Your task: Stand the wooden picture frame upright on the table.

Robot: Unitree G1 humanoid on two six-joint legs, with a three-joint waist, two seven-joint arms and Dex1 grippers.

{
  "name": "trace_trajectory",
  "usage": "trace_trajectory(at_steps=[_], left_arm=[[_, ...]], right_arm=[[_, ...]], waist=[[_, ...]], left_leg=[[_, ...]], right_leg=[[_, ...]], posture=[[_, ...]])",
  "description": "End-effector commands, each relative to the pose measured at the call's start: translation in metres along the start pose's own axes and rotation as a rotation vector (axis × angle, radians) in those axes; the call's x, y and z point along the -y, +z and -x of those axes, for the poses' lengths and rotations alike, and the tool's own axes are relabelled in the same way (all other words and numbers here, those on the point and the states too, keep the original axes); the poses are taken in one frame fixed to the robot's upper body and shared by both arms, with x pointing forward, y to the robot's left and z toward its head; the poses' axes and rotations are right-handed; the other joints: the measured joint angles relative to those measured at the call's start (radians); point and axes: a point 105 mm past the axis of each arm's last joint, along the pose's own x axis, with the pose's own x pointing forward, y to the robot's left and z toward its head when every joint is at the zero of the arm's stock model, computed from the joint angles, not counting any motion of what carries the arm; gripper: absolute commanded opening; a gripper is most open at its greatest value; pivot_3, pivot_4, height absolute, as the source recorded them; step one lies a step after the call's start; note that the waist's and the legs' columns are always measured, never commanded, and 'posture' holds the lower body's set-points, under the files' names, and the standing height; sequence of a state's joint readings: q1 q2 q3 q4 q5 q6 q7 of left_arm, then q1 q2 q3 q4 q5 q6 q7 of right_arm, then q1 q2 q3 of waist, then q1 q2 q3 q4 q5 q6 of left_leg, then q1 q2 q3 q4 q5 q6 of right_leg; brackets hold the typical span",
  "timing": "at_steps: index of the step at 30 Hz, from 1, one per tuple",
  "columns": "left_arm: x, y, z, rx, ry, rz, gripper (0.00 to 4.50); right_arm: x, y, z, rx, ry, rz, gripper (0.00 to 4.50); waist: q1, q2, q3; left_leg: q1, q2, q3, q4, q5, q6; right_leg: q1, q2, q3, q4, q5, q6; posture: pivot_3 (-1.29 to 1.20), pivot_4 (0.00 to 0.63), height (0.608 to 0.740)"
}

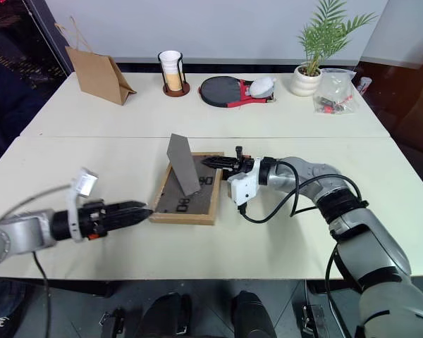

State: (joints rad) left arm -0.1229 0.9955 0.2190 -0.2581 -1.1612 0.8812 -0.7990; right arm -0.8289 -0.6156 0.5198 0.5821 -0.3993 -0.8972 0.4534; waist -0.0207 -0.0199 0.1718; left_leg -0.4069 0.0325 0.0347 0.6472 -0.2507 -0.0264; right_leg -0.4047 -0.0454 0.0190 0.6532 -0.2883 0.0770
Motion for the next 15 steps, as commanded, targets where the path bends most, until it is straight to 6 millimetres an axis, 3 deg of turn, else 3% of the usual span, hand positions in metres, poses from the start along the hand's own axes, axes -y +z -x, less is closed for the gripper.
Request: trace_trajectory(at_steps=[1,4,7,10,15], left_arm=[[-0.020,0.011,0.015,-0.025,0.086,-0.183,4.47],[-0.021,0.021,0.012,-0.007,0.079,-0.267,4.47],[-0.020,0.023,0.005,0.009,0.058,-0.296,4.47],[-0.016,0.024,-0.003,0.033,0.036,-0.306,4.47],[-0.009,0.022,-0.014,0.039,0.011,-0.321,4.47]], right_arm=[[0.035,0.009,0.006,0.103,-0.060,-0.546,1.10],[0.037,0.017,0.007,0.234,0.068,-1.012,1.10],[0.040,0.008,0.007,0.262,0.121,-1.250,1.10],[0.038,-0.008,0.004,0.241,0.142,-1.384,1.10],[0.025,-0.018,-0.002,0.216,0.182,-1.433,1.10]], waist=[[0.003,0.001,0.001],[0.005,0.004,0.003],[0.006,0.004,0.003],[0.004,0.004,0.003],[0.004,0.004,0.003]], left_leg=[[0.000,0.000,0.000,0.000,0.000,0.000],[-0.001,0.000,0.000,0.001,-0.001,0.002],[-0.001,0.000,-0.001,0.001,-0.002,0.003],[-0.001,0.000,-0.001,0.000,-0.002,0.003],[-0.004,0.000,0.000,-0.002,-0.002,0.003]], right_leg=[[0.000,-0.001,0.000,0.000,0.001,0.001],[0.000,-0.004,-0.001,0.000,0.001,0.003],[0.000,-0.006,-0.002,0.000,0.001,0.002],[-0.001,-0.006,-0.002,0.000,0.001,0.002],[-0.005,-0.006,-0.002,0.000,0.002,0.002]], posture=[[0.00,0.150,0.740],[0.00,0.150,0.740],[0.00,0.150,0.740],[0.00,0.150,0.740],[0.00,0.150,0.740]])
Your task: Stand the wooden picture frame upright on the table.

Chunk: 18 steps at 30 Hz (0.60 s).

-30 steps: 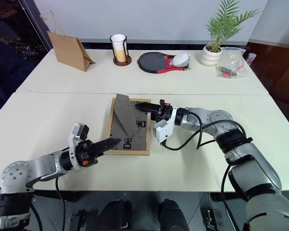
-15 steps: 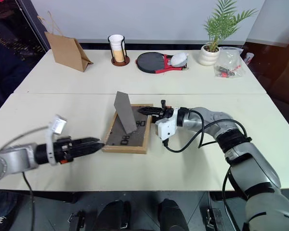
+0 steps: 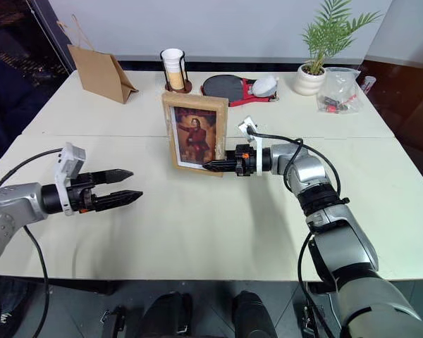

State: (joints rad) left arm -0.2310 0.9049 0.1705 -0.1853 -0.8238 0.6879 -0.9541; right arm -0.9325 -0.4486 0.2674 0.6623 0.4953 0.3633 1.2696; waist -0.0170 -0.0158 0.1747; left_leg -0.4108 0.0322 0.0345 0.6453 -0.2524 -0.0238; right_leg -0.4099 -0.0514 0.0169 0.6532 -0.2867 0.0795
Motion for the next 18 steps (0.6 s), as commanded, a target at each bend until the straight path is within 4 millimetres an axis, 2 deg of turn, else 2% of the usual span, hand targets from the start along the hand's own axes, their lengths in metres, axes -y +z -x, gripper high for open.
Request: trace_trajectory(at_steps=[1,6,10,12,14,16,17,18], left_arm=[[0.008,0.009,-0.006,0.016,-0.026,-0.055,4.47],[0.012,0.008,-0.012,0.023,-0.040,-0.051,4.47],[0.014,0.009,-0.012,0.026,-0.045,-0.047,4.47],[0.015,0.010,-0.012,0.028,-0.049,-0.045,4.50],[0.016,0.010,-0.013,0.029,-0.056,-0.040,4.50],[0.019,0.011,-0.013,0.036,-0.070,-0.022,4.50],[0.020,0.010,-0.012,0.028,-0.074,-0.022,4.50],[0.021,0.009,-0.012,0.020,-0.073,-0.029,4.50]], right_arm=[[0.002,0.006,-0.004,-0.002,0.025,0.053,1.10],[0.011,-0.025,-0.008,-0.056,-0.002,-0.014,1.10],[0.011,-0.035,-0.009,-0.069,0.021,-0.068,1.10],[0.011,-0.039,-0.009,-0.074,0.024,-0.082,2.16],[0.010,-0.038,-0.005,-0.069,0.030,-0.084,2.94],[0.011,-0.037,0.003,-0.070,0.018,-0.060,3.97],[0.012,-0.044,0.012,-0.126,-0.011,0.014,4.37],[0.011,-0.049,0.020,-0.163,-0.032,0.068,4.45]], waist=[[-0.002,0.000,0.000],[-0.004,0.000,0.000],[-0.004,0.000,0.000],[-0.004,0.000,0.000],[-0.004,0.000,0.000],[-0.003,0.000,0.000],[-0.003,0.000,0.000],[0.000,0.000,0.000]], left_leg=[[-0.001,0.000,0.000,0.000,0.000,0.000],[0.000,0.000,0.002,0.001,0.000,0.000],[0.000,0.000,0.002,0.001,0.000,0.000],[0.000,0.000,0.002,0.001,0.000,0.000],[0.000,0.000,0.002,0.001,0.000,0.000],[0.000,0.000,0.002,0.001,0.000,0.000],[0.000,0.000,0.002,0.001,0.000,0.000],[0.000,0.000,0.002,0.001,0.000,0.000]], right_leg=[[-0.001,0.000,0.000,0.000,0.000,0.000],[-0.001,0.001,0.001,0.001,0.000,0.001],[-0.001,0.002,0.001,0.001,0.000,0.001],[0.000,0.002,0.001,0.001,0.000,0.001],[0.000,0.002,0.001,0.001,0.000,0.001],[0.000,0.002,0.001,0.001,0.000,0.001],[0.000,0.002,0.001,0.001,0.000,0.001],[0.000,0.002,0.001,0.001,0.000,0.001]], posture=[[0.00,0.150,0.740],[0.00,0.150,0.740],[0.00,0.150,0.740],[0.00,0.150,0.740],[0.00,0.150,0.740],[0.00,0.150,0.740],[0.00,0.150,0.740],[0.00,0.150,0.740]])
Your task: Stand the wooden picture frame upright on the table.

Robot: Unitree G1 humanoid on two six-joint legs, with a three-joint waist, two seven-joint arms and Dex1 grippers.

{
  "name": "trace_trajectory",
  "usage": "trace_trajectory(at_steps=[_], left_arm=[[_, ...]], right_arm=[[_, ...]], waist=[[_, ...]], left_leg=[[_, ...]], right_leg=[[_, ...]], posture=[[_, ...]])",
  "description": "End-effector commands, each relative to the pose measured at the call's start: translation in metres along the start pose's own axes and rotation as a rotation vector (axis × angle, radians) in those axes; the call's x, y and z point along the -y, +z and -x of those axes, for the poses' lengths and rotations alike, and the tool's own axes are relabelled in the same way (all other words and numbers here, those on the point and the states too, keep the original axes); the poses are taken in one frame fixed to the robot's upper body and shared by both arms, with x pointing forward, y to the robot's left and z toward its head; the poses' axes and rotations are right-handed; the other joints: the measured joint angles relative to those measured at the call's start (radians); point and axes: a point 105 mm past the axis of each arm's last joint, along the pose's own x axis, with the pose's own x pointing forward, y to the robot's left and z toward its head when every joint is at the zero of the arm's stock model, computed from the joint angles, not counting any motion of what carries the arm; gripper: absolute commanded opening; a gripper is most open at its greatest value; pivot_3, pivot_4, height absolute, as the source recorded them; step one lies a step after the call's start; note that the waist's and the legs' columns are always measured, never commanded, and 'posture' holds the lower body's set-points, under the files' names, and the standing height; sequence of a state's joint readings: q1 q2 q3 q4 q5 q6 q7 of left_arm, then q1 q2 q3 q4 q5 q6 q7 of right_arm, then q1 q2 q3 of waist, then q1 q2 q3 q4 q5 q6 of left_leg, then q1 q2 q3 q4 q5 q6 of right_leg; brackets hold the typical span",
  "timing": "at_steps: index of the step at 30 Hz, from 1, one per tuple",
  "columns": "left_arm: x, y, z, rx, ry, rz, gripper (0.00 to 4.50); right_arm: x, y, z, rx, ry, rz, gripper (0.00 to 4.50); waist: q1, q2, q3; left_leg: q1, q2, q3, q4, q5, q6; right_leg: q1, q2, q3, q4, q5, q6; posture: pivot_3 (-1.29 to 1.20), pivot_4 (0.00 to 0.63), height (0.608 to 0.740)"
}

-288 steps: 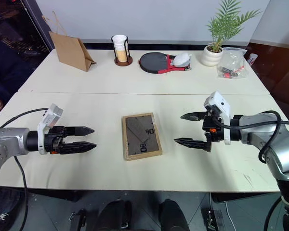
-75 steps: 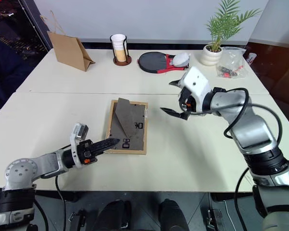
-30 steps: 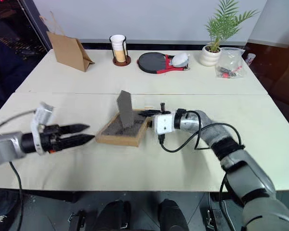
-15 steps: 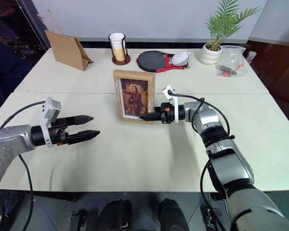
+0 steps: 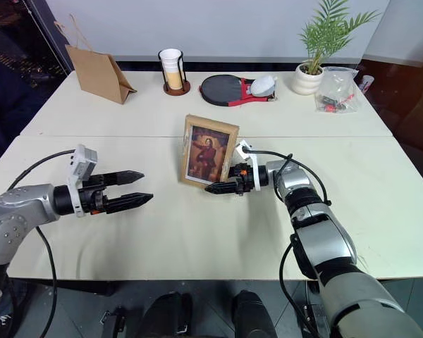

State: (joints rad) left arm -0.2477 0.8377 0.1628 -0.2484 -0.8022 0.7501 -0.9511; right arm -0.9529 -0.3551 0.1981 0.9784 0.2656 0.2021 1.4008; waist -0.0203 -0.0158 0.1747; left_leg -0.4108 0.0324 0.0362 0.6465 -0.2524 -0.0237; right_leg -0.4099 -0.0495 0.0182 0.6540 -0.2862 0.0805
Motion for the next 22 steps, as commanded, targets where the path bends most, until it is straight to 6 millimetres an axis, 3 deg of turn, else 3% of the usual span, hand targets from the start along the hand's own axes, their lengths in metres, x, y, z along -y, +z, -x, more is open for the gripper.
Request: trace_trajectory(at_steps=[1,5,7,9,15,22], left_arm=[[0.008,0.009,0.002,0.010,-0.017,-0.048,4.50],[0.009,0.013,0.005,0.028,-0.001,-0.062,4.50],[0.009,0.011,0.007,0.018,0.008,-0.076,4.50],[0.010,0.010,0.008,0.005,0.010,-0.091,4.50],[0.009,0.016,0.013,0.014,0.010,-0.100,4.50],[0.007,0.013,0.014,-0.030,0.002,-0.127,4.50]], right_arm=[[-0.001,-0.005,0.029,-0.073,-0.074,0.168,4.45],[-0.016,-0.007,0.077,-0.078,-0.225,0.227,4.45],[-0.024,0.001,0.103,-0.071,-0.348,0.268,4.45],[-0.047,0.015,0.128,-0.109,-0.400,0.333,4.45],[-0.088,0.051,0.150,-0.237,-0.490,0.519,4.45],[-0.105,0.057,0.148,-0.266,-0.505,0.610,4.45]], waist=[[0.009,0.000,0.000],[0.012,0.000,0.000],[0.009,0.001,0.000],[0.001,0.002,0.001],[0.000,0.002,0.000],[0.009,0.001,0.000]], left_leg=[[0.000,0.000,0.000,0.000,0.000,0.000],[-0.001,-0.001,-0.001,0.000,-0.001,0.001],[-0.001,-0.001,-0.001,0.000,-0.001,0.001],[0.000,-0.001,0.000,0.000,-0.001,0.001],[0.004,0.003,0.000,0.000,-0.001,0.001],[0.002,0.000,0.001,0.002,-0.001,0.001]], right_leg=[[0.000,0.000,0.000,0.000,0.000,0.000],[0.001,-0.002,-0.001,-0.001,0.000,0.000],[0.001,-0.002,0.000,-0.001,0.000,0.000],[0.001,-0.002,0.001,-0.001,0.000,0.000],[0.003,0.003,0.002,0.001,0.000,-0.001],[0.003,0.004,0.002,-0.001,-0.001,-0.001]], posture=[[0.00,0.150,0.740],[0.00,0.150,0.740],[0.00,0.150,0.740],[0.00,0.150,0.740],[0.00,0.150,0.740],[0.00,0.150,0.740]])
